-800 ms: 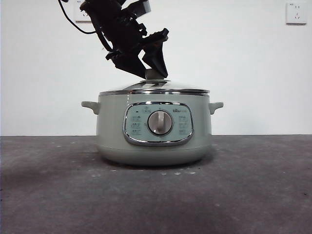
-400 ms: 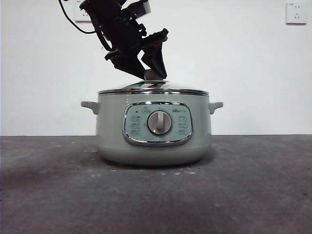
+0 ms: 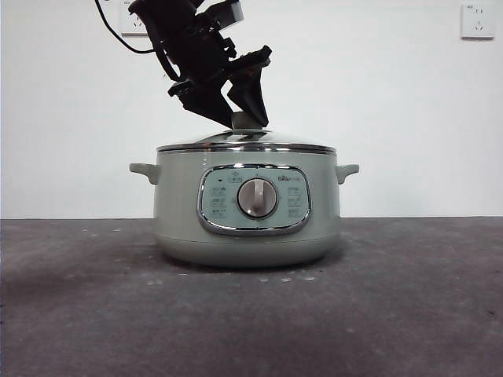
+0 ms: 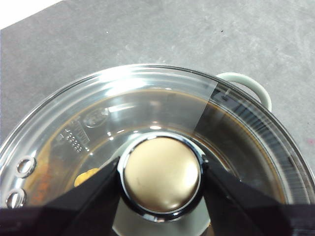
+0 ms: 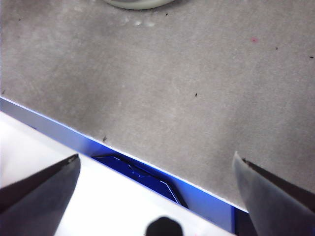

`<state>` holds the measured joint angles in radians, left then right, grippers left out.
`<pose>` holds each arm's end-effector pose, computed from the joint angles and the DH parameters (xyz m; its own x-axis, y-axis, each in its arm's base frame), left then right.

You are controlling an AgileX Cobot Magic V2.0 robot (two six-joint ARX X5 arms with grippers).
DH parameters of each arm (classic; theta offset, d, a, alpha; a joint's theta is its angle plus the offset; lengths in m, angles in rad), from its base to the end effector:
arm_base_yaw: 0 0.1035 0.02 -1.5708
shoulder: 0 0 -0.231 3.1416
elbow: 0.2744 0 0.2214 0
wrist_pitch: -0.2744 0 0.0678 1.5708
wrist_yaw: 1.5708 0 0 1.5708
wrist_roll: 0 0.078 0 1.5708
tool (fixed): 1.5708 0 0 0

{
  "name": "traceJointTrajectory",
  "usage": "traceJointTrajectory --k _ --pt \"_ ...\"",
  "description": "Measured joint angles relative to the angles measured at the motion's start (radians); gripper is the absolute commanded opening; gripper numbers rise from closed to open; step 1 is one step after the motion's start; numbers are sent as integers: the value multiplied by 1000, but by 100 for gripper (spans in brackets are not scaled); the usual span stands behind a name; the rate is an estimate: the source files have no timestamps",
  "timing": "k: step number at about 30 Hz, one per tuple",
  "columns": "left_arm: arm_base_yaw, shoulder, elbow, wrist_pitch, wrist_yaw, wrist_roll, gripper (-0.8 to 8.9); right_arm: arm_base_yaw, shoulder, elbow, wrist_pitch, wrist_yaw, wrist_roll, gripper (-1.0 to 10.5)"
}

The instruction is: Pick up the corn,open the lid,put the corn in the pot,close the lid

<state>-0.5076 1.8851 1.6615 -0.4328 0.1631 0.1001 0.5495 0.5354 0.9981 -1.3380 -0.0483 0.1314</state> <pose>0.3672 -0.2187 0.2461 0.6042 -0.5219 -0.6022 0.6424 0.7661 -0.0194 0.0651 0.0443 0.2583 0.5206 0.3754 -0.7668 -0.4575 0.8810 0.1207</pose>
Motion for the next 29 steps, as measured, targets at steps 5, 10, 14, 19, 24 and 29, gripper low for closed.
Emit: traceJointTrajectory --k 5,10,14,19,24,29 --pt "0 0 0 -2 3 -3 444 0 0 0 0 0 0 531" --pt "0 0 0 -9 2 -3 444 0 0 0 0 0 0 531" --pt "0 -6 1 -22 0 -4 444 0 0 0 0 1 0 531" --pt "2 -71 1 -70 -3 -4 443 0 0 0 11 23 0 531" --pt "9 -234 4 -221 -3 -3 440 0 0 0 63 23 0 531" --pt "16 -433 6 -402 -4 -3 440 0 0 0 110 23 0 531"
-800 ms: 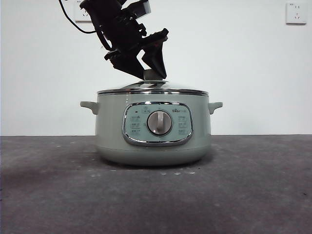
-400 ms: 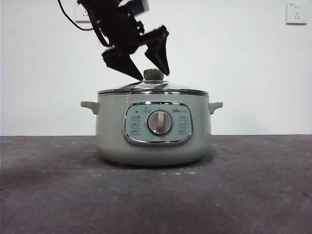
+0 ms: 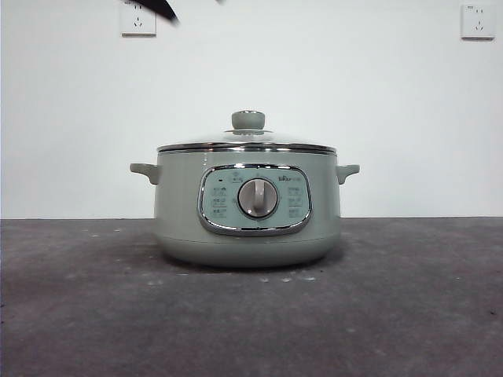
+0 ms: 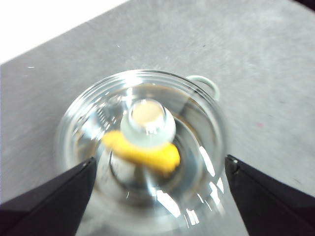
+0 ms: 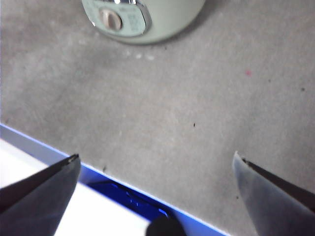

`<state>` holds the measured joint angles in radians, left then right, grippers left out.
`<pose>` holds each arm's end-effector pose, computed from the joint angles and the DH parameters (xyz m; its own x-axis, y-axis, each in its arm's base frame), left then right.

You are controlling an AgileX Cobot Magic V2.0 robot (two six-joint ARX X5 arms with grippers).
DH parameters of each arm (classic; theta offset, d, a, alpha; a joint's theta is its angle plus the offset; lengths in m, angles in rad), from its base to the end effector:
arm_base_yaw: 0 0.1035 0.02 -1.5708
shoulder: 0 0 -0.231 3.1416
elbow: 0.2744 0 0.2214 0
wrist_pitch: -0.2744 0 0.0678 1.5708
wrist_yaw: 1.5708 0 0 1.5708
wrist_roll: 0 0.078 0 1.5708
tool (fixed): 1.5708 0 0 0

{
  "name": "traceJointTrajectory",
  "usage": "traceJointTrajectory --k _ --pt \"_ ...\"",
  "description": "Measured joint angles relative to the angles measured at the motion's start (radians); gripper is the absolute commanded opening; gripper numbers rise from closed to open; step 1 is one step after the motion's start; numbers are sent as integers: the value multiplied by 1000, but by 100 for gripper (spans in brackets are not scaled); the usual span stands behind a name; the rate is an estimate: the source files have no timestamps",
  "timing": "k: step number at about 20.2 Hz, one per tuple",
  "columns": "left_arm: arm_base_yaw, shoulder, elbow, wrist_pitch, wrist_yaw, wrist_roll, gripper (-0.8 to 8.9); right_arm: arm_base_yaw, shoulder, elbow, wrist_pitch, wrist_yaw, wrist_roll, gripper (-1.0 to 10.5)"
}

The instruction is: Pick up the corn,open the lid,put the corn in the pot,close the lid

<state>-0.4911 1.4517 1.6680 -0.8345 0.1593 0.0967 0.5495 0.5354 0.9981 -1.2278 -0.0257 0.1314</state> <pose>0.2639 -0.1551 0.3533 0.6347 -0.5193 -0.5722 0.6263 0.7795 -0.0128 0.0760 0.0489 0.2692 0.6015 0.3985 -0.6924 -0.4559 0.8830 0.1122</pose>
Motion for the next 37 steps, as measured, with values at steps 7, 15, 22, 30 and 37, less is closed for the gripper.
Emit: traceJointTrajectory --k 7,15,22,30,37 --pt "0 -314 0 -248 0 -4 440 0 8 0 56 0 0 531" --pt "0 -413 2 -443 0 -5 356 0 25 0 71 0 0 406" --pt "0 -375 2 -445 4 -4 -7 0 25 0 71 0 0 -12" --pt "0 -373 2 -445 4 -8 -4 0 25 0 71 0 0 1" --pt "0 -373 2 -445 4 -8 -4 0 25 0 71 18 0 1"
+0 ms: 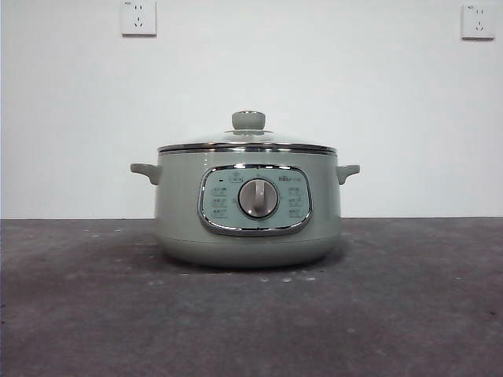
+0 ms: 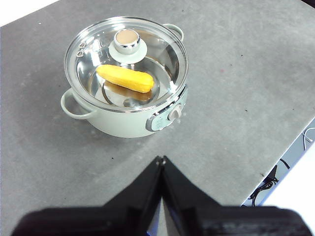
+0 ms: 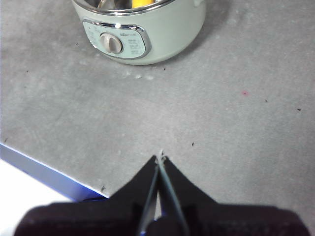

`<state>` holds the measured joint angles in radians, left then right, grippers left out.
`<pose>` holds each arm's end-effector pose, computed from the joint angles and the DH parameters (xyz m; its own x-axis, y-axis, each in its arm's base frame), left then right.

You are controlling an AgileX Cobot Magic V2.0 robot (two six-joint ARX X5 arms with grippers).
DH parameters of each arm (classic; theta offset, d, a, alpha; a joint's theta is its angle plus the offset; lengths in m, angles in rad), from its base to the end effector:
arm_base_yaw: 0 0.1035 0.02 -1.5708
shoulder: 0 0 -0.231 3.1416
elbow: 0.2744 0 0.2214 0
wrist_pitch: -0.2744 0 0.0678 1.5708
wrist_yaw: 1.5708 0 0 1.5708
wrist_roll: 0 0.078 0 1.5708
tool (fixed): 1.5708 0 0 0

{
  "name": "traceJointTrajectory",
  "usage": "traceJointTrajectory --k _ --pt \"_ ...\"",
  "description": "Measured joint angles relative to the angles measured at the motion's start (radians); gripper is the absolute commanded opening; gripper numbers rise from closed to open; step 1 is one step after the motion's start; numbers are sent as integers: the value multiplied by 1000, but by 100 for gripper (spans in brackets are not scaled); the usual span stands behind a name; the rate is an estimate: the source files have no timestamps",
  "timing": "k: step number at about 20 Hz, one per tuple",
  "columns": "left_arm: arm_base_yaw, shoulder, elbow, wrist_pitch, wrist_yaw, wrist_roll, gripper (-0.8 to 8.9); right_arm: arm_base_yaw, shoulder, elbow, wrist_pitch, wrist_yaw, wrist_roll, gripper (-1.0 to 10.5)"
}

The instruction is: Pick up the corn,open the lid,put the corn in the pot,close the lid

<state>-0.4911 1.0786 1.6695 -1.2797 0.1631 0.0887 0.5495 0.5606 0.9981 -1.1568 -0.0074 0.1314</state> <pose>0.1405 -0.0895 0.3836 0.5952 -0.5024 -0.6272 0.6233 0.7812 -0.0344 0.0864 0.0536 0.2749 0.6376 0.3992 -0.6588 -0.4488 0.8876 0.1034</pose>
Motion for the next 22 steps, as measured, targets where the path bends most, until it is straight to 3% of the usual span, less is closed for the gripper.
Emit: traceJointTrajectory --k 9,13,16,18,20,22 --pt "0 0 0 51 -3 -7 -4 0 0 0 0 0 0 1" --pt "17 -2 0 140 -77 -7 -4 0 0 0 0 0 0 1" --pt "124 -46 -16 281 -95 43 -4 0 0 0 0 0 0 1" --pt "221 -123 -70 395 -21 71 -4 0 0 0 0 0 0 1" --pt "320 -233 -196 537 63 85 -4 0 0 0 0 0 0 1" --pt "402 -350 -359 668 73 89 -4 0 0 0 0 0 0 1"
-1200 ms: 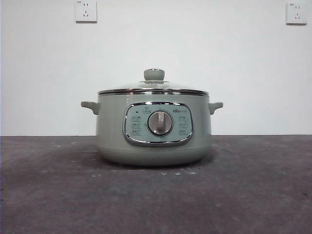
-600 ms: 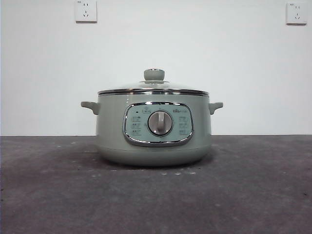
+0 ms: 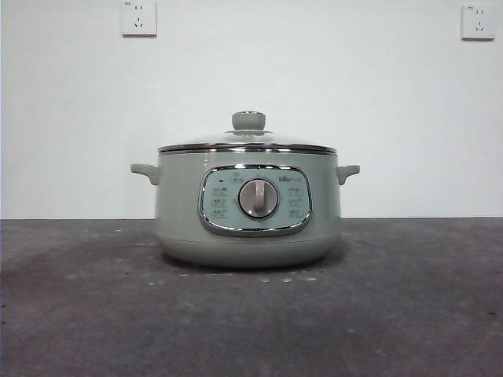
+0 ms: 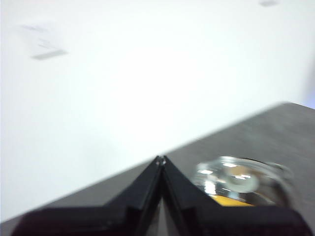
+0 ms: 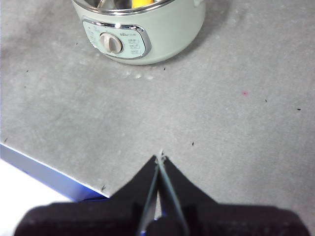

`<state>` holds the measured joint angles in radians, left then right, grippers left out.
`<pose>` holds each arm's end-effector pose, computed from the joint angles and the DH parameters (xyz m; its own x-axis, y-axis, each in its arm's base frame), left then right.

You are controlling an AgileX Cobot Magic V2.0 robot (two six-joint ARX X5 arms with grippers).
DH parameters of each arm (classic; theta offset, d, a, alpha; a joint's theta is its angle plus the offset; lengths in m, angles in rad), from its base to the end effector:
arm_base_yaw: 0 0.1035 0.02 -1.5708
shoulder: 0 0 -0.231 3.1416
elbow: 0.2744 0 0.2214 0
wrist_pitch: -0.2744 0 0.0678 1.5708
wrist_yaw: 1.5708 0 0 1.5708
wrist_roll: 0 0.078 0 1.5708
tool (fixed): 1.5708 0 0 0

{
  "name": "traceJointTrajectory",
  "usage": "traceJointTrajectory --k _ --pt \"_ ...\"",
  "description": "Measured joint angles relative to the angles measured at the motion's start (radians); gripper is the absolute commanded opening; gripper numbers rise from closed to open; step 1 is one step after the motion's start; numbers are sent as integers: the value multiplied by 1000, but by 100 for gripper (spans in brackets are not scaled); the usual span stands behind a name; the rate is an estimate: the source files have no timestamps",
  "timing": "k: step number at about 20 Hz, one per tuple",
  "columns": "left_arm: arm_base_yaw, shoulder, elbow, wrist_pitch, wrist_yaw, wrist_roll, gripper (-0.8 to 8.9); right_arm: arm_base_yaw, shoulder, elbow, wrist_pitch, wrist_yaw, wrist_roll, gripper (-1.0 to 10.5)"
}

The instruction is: Pick up the corn,open the lid,put the corn in the pot,close the lid

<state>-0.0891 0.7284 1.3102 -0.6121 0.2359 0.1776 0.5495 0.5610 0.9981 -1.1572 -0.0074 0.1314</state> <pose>0.1341 -0.0303 0.4202 0.9472 -0.3193 -0.0294 0.3195 0.9323 0.1696 0.0864 0.0536 0.2748 0.6372 0.3989 -0.6594 -0.4488 0.8877 0.1033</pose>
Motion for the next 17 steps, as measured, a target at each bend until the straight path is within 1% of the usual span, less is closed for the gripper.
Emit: traceJointTrajectory --k 3,7,9,11,13,17 --pt "92 -172 -322 204 -1 5 -4 0 0 0 0 0 0 2" --pt "124 -347 -715 344 -1 -14 -4 0 0 0 0 0 0 1" --pt "126 -426 -870 403 0 -32 -4 0 0 0 0 0 0 1" --pt "126 -485 -993 446 -1 -49 -4 0 0 0 0 0 0 2" --pt "126 -537 -1083 459 -1 -68 -4 0 0 0 0 0 0 1" --pt "126 -645 -1201 463 -1 -103 -4 0 0 0 0 0 0 2"
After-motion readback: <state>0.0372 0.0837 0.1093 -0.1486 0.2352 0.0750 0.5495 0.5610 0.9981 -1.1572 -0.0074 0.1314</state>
